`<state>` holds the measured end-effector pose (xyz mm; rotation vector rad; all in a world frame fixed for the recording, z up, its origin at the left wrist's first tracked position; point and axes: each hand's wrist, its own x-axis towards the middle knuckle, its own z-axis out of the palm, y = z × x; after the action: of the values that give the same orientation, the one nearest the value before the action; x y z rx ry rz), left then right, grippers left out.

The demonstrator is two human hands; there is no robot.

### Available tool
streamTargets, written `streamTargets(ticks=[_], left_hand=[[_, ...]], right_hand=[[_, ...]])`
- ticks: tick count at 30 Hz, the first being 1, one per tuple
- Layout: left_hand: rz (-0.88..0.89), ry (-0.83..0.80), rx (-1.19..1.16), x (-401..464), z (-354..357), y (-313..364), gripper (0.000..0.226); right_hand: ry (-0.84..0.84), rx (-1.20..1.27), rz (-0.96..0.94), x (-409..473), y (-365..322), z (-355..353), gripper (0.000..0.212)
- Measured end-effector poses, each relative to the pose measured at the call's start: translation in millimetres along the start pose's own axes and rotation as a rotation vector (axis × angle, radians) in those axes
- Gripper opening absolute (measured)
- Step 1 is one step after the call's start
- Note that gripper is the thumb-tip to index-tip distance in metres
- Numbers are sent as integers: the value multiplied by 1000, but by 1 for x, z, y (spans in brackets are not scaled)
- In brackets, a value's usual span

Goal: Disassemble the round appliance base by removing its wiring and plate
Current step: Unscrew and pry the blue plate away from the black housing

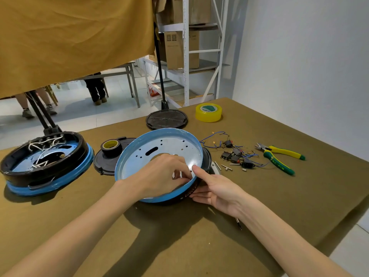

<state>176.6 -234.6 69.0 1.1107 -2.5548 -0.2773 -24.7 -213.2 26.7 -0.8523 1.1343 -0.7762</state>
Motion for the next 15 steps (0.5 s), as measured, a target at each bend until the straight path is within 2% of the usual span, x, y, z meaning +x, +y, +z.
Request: streamTargets(ticks=[4,9,15], left_hand=[[16,-53,42,5,1,-4,14],[37,-123,79,13,3,-7,12],[28,-110,38,13,7,-8,8]], right_hand=[[-17,21,62,-1,-6,-2,58],[-74,28,137,-4,-13,-8,66],[-87,80,121,-2,-10,-11,59]])
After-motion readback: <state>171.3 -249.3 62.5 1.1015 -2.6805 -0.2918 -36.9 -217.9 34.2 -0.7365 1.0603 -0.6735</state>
